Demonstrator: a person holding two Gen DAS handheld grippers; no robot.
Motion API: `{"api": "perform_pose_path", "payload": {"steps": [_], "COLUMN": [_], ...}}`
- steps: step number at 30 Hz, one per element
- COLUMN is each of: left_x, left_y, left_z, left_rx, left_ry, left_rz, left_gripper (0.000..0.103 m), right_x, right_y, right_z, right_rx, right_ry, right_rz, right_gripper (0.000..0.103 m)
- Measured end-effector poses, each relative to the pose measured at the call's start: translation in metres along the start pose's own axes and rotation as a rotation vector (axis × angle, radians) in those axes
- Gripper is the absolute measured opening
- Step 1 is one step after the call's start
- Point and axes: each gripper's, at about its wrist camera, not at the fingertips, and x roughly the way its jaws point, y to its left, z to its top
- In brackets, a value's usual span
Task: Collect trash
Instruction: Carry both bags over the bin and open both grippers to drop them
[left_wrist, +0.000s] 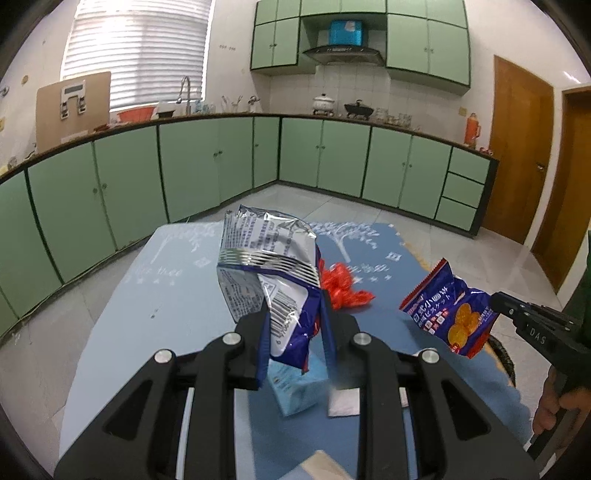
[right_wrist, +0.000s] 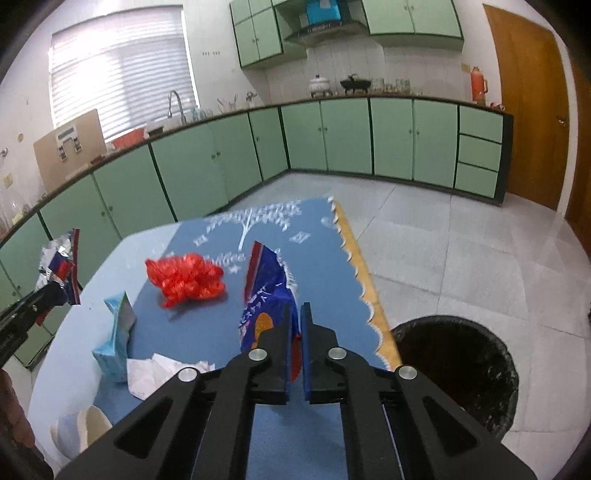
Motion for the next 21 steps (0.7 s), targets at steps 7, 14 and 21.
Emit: {"api": "perform_pose_path", "payload": {"steps": [7,14,21], "left_x": [-0.007,-0.007,0.007], "left_y": [-0.04,-0.097,-0.169], "left_z": [0.012,0.014,0.01], "left_rx": [0.039,0.094,0.155], "left_ry": [-0.035,-0.047,-0.021], "left_rz": [-0.097,-0.215,-0.36], "left_gripper": [0.022,0.022,0.022], "right_x": [-0.035,-0.068,-0.087], "right_y": [-0.02,-0.06,-0.115], "right_z": [0.014,0.018,0.007], "right_rx": [0.015,0.05,0.11], "right_ry": [-0.071,-0.123,-0.123], "right_rz": [-0.029,-0.107,-0.223], "right_gripper": [0.004,0.004,0.004]}}
